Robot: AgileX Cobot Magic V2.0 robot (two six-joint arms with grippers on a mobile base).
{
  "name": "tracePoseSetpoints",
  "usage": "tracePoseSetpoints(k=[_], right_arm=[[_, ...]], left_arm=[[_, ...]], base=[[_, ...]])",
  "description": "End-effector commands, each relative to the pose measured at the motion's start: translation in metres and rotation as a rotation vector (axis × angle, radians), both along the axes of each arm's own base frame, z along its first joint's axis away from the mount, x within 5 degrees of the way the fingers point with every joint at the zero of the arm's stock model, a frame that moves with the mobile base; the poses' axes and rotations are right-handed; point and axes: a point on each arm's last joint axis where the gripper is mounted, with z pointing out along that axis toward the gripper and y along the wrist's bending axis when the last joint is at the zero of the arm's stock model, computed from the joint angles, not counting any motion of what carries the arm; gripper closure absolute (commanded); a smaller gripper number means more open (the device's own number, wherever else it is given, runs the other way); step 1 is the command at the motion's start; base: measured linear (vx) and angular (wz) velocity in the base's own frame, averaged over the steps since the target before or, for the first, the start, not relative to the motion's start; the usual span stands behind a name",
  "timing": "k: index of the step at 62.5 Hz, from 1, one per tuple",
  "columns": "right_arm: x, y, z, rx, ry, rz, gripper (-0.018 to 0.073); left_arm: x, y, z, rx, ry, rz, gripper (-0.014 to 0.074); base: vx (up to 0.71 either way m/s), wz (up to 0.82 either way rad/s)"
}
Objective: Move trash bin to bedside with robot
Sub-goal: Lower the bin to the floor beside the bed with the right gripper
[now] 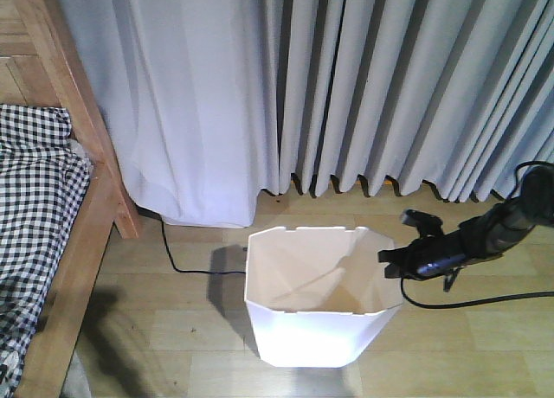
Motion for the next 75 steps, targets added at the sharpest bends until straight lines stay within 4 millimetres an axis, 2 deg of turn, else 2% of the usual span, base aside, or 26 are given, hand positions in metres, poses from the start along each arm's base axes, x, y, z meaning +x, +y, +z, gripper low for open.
tracePoseSetpoints(k=[1, 23, 32, 40, 62, 68, 75], right_arm=[[0.024, 0.016, 0.033, 0.181, -0.068, 0.006, 0.0562], [0.018, 0.018, -0.010, 0.194, -0.058, -0.011, 0.0561], [0.016, 0.017, -0.016, 0.165, -0.079, 0.015, 0.0542], [0.015, 0.016, -0.016, 0.152, -0.077, 0.022, 0.0464], [0.012, 0.015, -0.018, 0.153, -0.061, 0.043, 0.0129], [0.010, 0.013, -0.018, 0.144, -0.052, 0.071, 0.0091], [0.008, 0.007, -0.018, 0.148, -0.022, 0.050, 0.0087]], left_arm=[[0.001, 0.000, -0.002, -0.014, -0.060, -0.004, 0.0602], [0.001, 0.000, -0.002, -0.014, -0.060, -0.004, 0.0602], [0.001, 0.000, -0.002, -0.014, -0.060, -0.004, 0.0602], [0.001, 0.000, -0.002, -0.014, -0.060, -0.004, 0.0602], [0.001, 0.000, -0.002, -0.014, -0.060, -0.004, 0.0602], [0.001, 0.000, -0.002, -0.014, -0.060, -0.004, 0.0602], [0.001, 0.000, -0.002, -0.014, -0.060, -0.004, 0.0602]], base=[[0.00, 0.00], [0.00, 0.00], [0.00, 0.00], [0.00, 0.00], [0.00, 0.00], [0.00, 0.00], [0.00, 0.00]])
